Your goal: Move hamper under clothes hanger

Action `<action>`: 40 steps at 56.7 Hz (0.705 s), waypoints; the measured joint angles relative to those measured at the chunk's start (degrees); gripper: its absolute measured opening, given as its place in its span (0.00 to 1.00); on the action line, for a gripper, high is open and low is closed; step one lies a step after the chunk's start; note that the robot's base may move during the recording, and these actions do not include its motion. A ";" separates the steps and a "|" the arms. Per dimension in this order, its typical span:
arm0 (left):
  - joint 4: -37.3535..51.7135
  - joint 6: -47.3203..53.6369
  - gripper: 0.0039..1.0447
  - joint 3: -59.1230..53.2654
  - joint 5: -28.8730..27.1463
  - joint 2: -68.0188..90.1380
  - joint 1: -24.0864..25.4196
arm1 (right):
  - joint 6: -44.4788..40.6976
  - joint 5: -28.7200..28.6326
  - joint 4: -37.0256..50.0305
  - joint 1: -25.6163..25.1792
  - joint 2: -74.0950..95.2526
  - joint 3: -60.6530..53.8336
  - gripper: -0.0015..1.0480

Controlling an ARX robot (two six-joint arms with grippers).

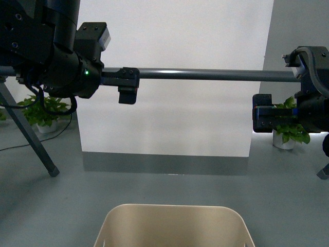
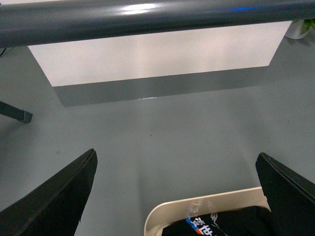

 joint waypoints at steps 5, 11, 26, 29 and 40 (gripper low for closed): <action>1.99 1.05 0.94 -5.60 -0.57 -4.02 -1.20 | -0.33 1.38 1.75 1.14 -4.39 -4.81 0.92; 4.98 1.75 0.94 -12.96 -1.53 -9.27 -2.10 | -0.57 2.93 4.15 2.49 -10.29 -11.08 0.92; 14.56 1.81 0.94 -25.86 -4.85 -22.77 -1.70 | -1.46 9.35 9.77 5.03 -25.16 -21.49 0.92; 16.92 1.97 0.94 -27.91 -5.86 -24.96 -1.64 | -2.60 11.82 11.54 5.70 -27.02 -23.23 0.92; 22.69 1.57 0.94 -32.52 -5.88 -28.04 -1.62 | -8.74 19.58 20.24 8.79 -28.30 -27.47 0.92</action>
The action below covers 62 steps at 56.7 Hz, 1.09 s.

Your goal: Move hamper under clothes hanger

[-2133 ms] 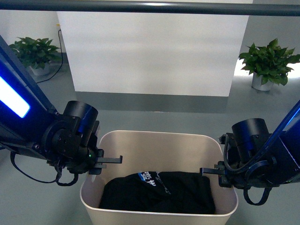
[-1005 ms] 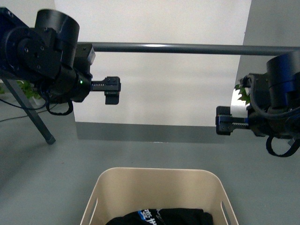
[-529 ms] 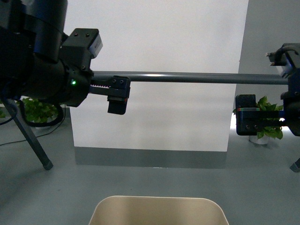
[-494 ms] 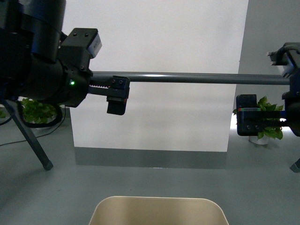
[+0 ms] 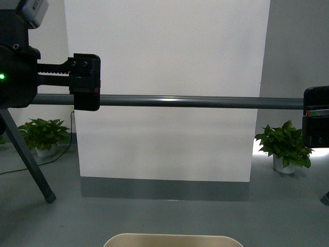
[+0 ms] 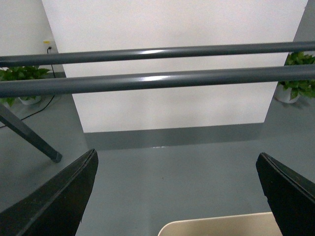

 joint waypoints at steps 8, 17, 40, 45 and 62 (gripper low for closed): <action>0.94 -2.43 0.77 -5.97 -1.53 -4.44 0.46 | -1.42 -3.50 0.04 1.11 -0.72 -0.92 0.87; 5.07 -3.28 0.51 -16.59 0.13 -10.80 3.26 | 3.58 -13.25 -0.70 -2.14 -6.54 -8.59 0.62; 9.03 -4.02 0.03 -35.87 5.31 -25.14 8.31 | 5.35 -19.80 -0.24 -9.20 -21.27 -23.82 0.02; 8.85 -4.02 0.03 -38.01 6.03 -27.69 8.94 | 5.40 -20.61 -1.22 -10.03 -23.85 -25.51 0.02; 5.55 -4.04 0.03 -43.25 10.14 -36.26 13.38 | 5.44 -25.90 -6.01 -15.61 -32.59 -29.55 0.02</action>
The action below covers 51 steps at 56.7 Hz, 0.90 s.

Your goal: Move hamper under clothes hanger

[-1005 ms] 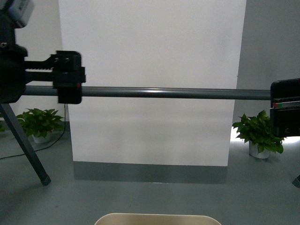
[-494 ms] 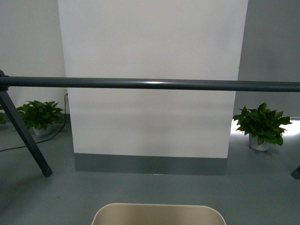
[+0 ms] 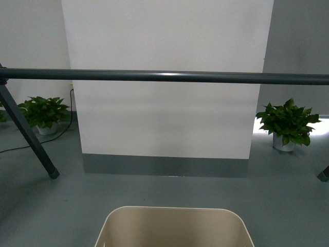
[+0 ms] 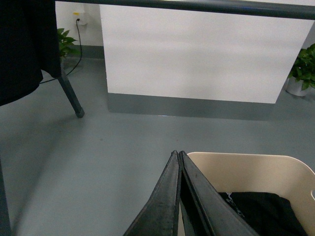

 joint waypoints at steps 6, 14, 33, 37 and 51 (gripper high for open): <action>-2.32 0.02 0.03 -1.64 0.22 -3.91 0.00 | -0.02 -0.20 -2.49 -0.04 -3.74 -1.11 0.02; -4.70 0.00 0.03 -2.82 0.20 -7.48 0.02 | -0.02 -0.24 -5.03 -0.07 -7.21 -1.97 0.02; -8.66 0.00 0.03 -5.62 0.20 -15.12 0.02 | 0.00 -0.24 -9.97 -0.09 -15.28 -4.37 0.02; -11.13 0.00 0.03 -5.62 0.22 -17.99 0.02 | 0.00 -0.24 -12.11 -0.09 -17.40 -4.37 0.02; -18.05 0.00 0.03 -5.62 0.22 -25.33 0.02 | 0.00 -0.24 -18.25 -0.09 -23.71 -4.37 0.02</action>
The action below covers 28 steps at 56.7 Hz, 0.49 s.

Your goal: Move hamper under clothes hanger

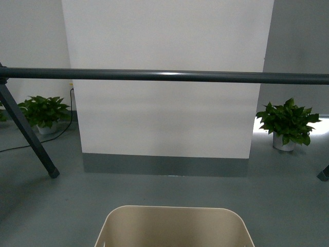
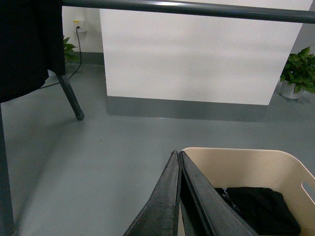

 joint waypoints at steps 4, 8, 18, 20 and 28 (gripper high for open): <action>-1.99 0.00 0.03 0.00 -0.02 -1.88 0.00 | 0.00 0.00 -1.60 0.00 -1.60 0.00 0.02; -3.63 0.00 0.03 0.00 0.00 -3.58 0.00 | 0.00 0.00 -2.99 0.00 -3.04 0.00 0.02; -7.61 0.00 0.03 0.00 0.00 -7.56 0.00 | 0.00 0.00 -6.29 0.00 -6.34 0.00 0.02; -8.24 0.00 0.03 0.00 0.00 -8.17 0.00 | 0.00 0.00 -6.80 0.00 -6.84 0.00 0.02; -9.92 0.00 0.03 0.00 -0.04 -9.84 0.00 | 0.00 -0.02 -16.44 0.00 -14.53 0.04 0.02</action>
